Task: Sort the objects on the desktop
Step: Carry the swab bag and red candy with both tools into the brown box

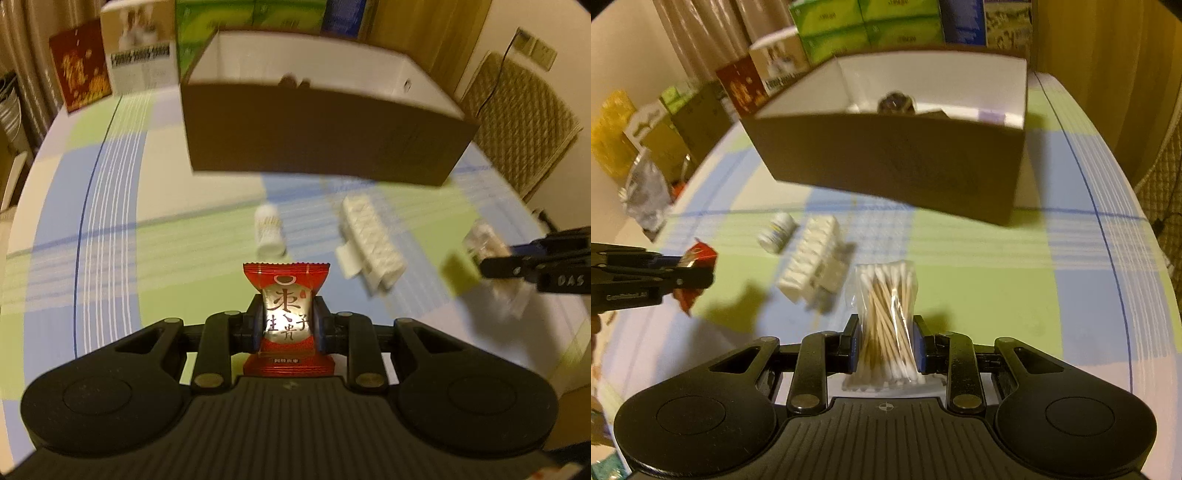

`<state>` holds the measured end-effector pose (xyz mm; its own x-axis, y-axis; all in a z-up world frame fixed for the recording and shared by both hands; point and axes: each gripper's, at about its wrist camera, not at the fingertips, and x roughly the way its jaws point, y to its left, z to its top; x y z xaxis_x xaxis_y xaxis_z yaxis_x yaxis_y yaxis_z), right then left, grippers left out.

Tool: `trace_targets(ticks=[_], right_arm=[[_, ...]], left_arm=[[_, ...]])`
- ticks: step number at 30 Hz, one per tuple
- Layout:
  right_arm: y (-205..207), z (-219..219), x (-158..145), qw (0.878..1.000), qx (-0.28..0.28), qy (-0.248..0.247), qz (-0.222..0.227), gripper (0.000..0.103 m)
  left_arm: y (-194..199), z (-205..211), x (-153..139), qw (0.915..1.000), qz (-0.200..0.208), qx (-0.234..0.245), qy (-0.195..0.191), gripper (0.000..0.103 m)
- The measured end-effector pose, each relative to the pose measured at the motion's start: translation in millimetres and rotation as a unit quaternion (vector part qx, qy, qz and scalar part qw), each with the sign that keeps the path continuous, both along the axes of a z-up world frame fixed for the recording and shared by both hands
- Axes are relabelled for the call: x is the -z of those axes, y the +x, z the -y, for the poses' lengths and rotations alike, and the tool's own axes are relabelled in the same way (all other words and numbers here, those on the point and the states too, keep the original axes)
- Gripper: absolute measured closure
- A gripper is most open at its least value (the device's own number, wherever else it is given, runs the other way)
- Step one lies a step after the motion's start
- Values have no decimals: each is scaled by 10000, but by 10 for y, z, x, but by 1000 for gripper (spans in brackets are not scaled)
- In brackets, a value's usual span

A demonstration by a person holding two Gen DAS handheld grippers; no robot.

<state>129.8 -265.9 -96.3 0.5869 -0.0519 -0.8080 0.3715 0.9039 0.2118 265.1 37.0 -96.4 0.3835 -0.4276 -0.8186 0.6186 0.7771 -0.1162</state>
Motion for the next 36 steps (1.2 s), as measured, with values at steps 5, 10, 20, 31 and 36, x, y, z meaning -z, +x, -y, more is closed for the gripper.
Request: trace_targets(ticks=[5, 10, 20, 31, 36], right_arm=[[100, 24, -225, 9996, -44, 68, 268, 78], [281, 130, -446, 9985, -38, 47, 537, 78], [707, 387, -819, 9951, -157, -361, 911, 78], [1221, 861, -959, 9932, -154, -652, 957, 78], [1416, 1042, -940, 9930, -172, -749, 902, 78]], left_arm=[[56, 129, -236, 9994, 213, 141, -225, 82], [170, 324, -439, 9980, 424, 330, -347, 82], [592, 787, -793, 9927, 955, 575, -455, 82], [1211, 1250, -935, 9903, 1228, 612, -223, 82], [1453, 1411, -876, 9906, 1229, 599, -95, 82]])
